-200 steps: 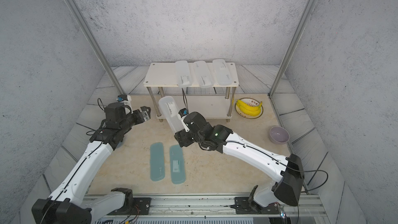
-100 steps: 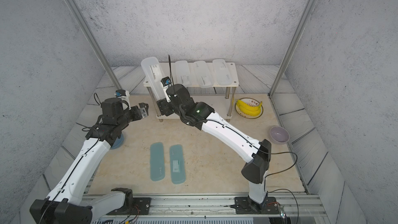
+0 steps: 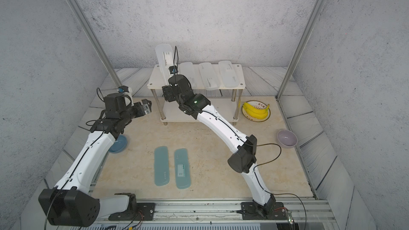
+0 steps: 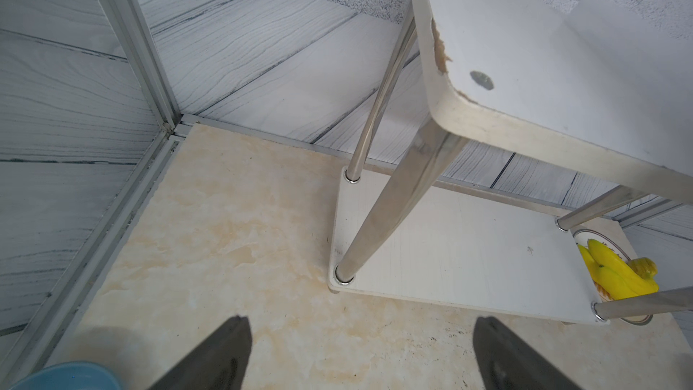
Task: Place the pencil cases on the shelf according to color
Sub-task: Place the pencil case on the shelf.
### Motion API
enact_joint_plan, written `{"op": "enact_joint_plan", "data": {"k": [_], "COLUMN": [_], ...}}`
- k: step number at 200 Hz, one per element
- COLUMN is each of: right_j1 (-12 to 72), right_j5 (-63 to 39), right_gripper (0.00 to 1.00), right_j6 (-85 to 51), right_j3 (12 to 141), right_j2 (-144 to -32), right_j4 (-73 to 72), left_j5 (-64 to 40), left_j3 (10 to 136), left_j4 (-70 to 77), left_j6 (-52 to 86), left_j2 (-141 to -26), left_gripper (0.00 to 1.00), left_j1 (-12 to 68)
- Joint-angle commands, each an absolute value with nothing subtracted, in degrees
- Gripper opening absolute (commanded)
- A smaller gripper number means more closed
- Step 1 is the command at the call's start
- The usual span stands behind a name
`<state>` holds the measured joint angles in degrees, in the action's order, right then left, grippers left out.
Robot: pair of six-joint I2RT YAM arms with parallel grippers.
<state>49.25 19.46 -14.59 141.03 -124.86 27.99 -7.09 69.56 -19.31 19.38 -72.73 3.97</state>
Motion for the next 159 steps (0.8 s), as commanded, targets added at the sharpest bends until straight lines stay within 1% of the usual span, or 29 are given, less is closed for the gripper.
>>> {"op": "enact_joint_plan", "data": {"k": [1, 37, 56, 78, 123, 159], "right_j1": [48.7, 48.7, 48.7, 48.7, 48.9, 49.7], "right_j5": [21.0, 21.0, 21.4, 20.6, 19.0, 20.6], "right_gripper": [0.57, 0.62, 0.65, 0.74, 0.8, 0.86], "right_j6": [-16.7, -19.2, -20.5, -21.5, -22.8, -23.7], "right_j3": [142.8, 146.9, 146.5, 146.1, 144.1, 140.4], "right_j2": [-126.1, -129.3, -129.4, -129.5, -128.2, -126.3], "right_j4": [23.2, 24.7, 24.6, 24.7, 25.0, 23.2], "left_j5": [-10.3, -11.5, -12.2, -12.9, -13.6, -14.7], "left_j3": [66.9, 64.4, 63.7, 63.7, 63.3, 63.4], "left_j4": [-17.4, -17.3, -17.0, -16.9, -16.3, -16.7], "left_j6": [19.4, 19.4, 19.5, 19.5, 19.7, 19.8], "left_j2": [-72.2, -71.8, -71.9, -72.2, -72.0, -71.7], "left_gripper": [0.99, 0.99, 0.99, 0.99, 0.99, 0.99], "left_j1": [3.1, 2.8, 2.8, 2.7, 2.5, 1.6]}}
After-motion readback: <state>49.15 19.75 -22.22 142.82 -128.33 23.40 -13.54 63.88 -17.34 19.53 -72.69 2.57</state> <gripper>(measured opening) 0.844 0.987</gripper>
